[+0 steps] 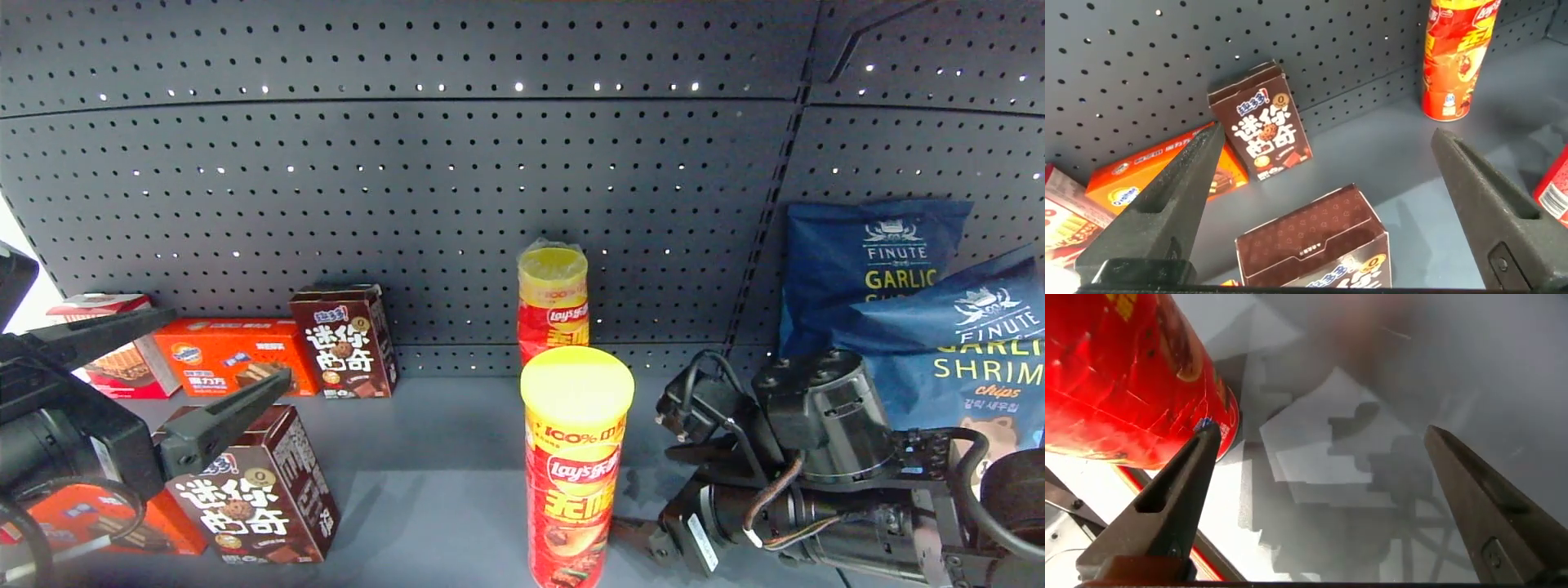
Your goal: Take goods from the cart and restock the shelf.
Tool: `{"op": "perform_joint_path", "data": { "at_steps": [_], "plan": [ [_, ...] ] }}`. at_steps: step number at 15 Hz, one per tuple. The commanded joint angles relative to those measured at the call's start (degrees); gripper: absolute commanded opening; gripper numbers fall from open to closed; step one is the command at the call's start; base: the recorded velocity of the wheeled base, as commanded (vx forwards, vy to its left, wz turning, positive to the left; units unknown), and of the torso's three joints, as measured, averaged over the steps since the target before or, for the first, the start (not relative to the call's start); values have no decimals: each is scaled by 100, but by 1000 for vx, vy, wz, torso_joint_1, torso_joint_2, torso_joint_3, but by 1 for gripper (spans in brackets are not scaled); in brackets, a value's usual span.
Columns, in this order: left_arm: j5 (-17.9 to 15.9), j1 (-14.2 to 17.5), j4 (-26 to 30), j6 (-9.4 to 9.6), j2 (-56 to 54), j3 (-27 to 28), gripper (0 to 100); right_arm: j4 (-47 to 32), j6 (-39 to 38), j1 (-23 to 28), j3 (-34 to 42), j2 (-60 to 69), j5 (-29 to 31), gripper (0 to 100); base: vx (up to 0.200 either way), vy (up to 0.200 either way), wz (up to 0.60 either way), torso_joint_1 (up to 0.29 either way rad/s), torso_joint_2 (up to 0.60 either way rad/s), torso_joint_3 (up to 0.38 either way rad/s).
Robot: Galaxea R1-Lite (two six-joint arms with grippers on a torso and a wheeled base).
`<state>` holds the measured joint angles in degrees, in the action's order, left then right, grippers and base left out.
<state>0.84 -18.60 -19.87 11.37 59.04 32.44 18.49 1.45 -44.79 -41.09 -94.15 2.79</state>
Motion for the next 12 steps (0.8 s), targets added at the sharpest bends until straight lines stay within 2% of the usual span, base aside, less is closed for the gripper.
{"op": "perform_joint_path", "data": {
  "at_steps": [1,3,5,7,8,10,11,12],
  "plan": [
    [4,59,-17,-4,-6,61,100,137,-31,172,-30,257,99,100,0,0,0,0,0,0],
    [-5,357,-201,-56,-42,333,100,260,-163,638,-241,1100,327,100,0,0,0,0,0,0],
    [-5,586,-360,-302,-279,412,100,242,-171,1491,-136,2076,406,100,0,0,0,0,0,0],
    [13,586,-307,-294,-912,114,100,242,-163,2396,339,3139,477,100,0,0,0,0,0,0],
    [30,586,-307,-276,-1158,-106,100,242,-163,2536,559,3473,635,100,0,0,0,0,0,0],
    [188,621,-201,-30,-1993,-757,100,251,-189,2554,1323,4282,1373,100,0,0,0,0,0,0],
    [355,621,238,181,-2661,-1126,100,260,-242,2554,1947,4739,1716,100,0,0,0,0,0,0],
    [355,621,704,286,-3188,-1354,100,260,-303,2580,2343,5073,1839,100,0,0,0,0,0,0]
  ]
}}
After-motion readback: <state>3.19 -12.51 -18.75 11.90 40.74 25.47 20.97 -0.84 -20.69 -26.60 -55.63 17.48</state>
